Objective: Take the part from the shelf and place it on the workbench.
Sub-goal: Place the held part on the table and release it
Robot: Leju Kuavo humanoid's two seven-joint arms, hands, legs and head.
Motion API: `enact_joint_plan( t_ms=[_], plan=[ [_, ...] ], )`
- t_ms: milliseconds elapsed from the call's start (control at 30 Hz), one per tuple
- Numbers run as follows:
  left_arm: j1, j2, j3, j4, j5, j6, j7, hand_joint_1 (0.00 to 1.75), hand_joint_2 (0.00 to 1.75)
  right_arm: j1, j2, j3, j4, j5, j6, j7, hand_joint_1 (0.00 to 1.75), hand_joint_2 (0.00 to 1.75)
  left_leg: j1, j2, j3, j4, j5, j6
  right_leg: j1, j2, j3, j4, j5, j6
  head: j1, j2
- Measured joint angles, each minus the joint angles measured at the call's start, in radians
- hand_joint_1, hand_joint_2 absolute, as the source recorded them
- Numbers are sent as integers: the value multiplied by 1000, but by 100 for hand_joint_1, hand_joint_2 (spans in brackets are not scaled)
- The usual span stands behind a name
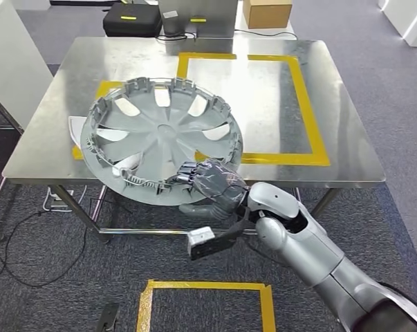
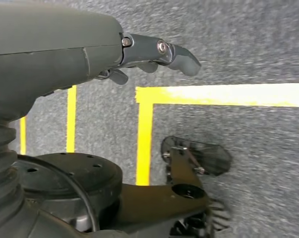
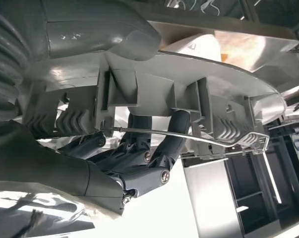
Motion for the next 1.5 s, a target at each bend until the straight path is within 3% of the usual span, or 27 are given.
enact_joint_plan(
  t_ms=[67,200,267,333,367,400,433,500,567,633,733,933,1000,1133,1333,1467,1500],
  plan=[
    [-3,-1,-6,0,-8,0,5,0,175,-22,17,7,43,-12,0,5,175,175,-1,0,7,0,-11,-10,5,1,22,-76,48,-13,-2,0],
    [-11,-5,-10,0,-23,-1,14,0,175,-68,57,8,112,-25,0,17,175,175,-2,2,-1,23,-18,-29,2,2,43,-96,46,-34,-6,0],
    [-17,-5,-13,0,-31,-4,16,0,175,-90,76,5,153,-26,-2,31,175,175,1,3,-51,115,-45,-41,-2,0,56,-100,40,-40,-8,0],
    [-17,-5,-17,0,-38,-7,17,0,175,-111,95,2,198,-25,-8,42,175,175,5,3,-123,233,-92,-50,-2,0,65,-100,32,-46,-10,0],
    [-17,-5,-18,0,-41,-10,17,0,175,-120,103,0,218,-23,-12,50,175,175,6,4,-147,266,-101,-53,-2,1,71,-100,27,-47,-10,0],
    [-17,-5,-21,0,-45,-13,17,0,175,-128,112,-2,239,-20,-18,58,175,175,7,4,-157,267,-89,-54,-2,2,78,-100,22,-47,-10,0],
    [-18,-5,-24,0,-49,-16,17,0,175,-136,120,-5,258,-15,-24,69,175,175,8,4,-152,232,-55,-55,-2,3,85,-99,17,-46,-10,0],
    [-23,-5,-31,0,-59,-21,17,0,175,-161,138,-15,303,1,-42,95,175,175,9,4,-114,108,33,-53,-2,4,97,-98,7,-41,-10,0],
    [-29,-7,-37,0,-68,-27,19,0,175,-198,156,-25,354,23,-66,122,175,175,6,5,-88,18,68,-44,0,5,97,-97,2,-32,-11,0],
    [-32,-9,-39,0,-74,-37,22,0,175,-235,170,-36,406,40,-84,139,175,175,3,5,-83,-3,68,-36,2,5,92,-97,0,-26,-11,0],
    [-33,-14,-40,0,-79,-49,24,0,175,-275,182,-54,478,55,-91,151,175,175,4,3,-84,-4,73,-35,3,4,95,-102,1,-32,-9,0],
    [-34,-16,-40,0,-80,-58,24,0,175,-331,187,-69,618,130,-115,218,175,175,1,0,-84,-3,71,-26,2,1,102,-117,5,-32,-9,0],
    [-33,-16,-40,0,-79,-59,23,0,175,-342,187,-75,657,147,-131,237,175,175,0,0,-84,-3,71,-23,1,2,102,-118,6,-29,-9,0],
    [-32,-16,-39,0,-77,-60,20,0,175,-352,181,-82,722,177,-147,271,175,175,-2,1,-84,-2,71,-22,-2,3,102,-119,7,-11,-10,0],
    [-29,-15,-37,0,-73,-71,12,0,175,-351,167,-109,786,169,-148,262,175,175,-1,2,-83,-3,72,-21,-2,4,100,-117,7,-8,-10,0],
    [-29,-15,-37,0,-78,-71,11,0,175,-351,160,-121,804,173,-151,251,0,0,-1,3,-83,-3,72,-22,-2,5,98,-114,7,-8,-10,0],
    [-29,-15,-37,0,-80,-72,9,0,175,-351,158,-124,806,172,-155,247,0,0,0,3,-83,-3,72,-22,-1,5,98,-114,6,-8,-10,0]
  ],
)
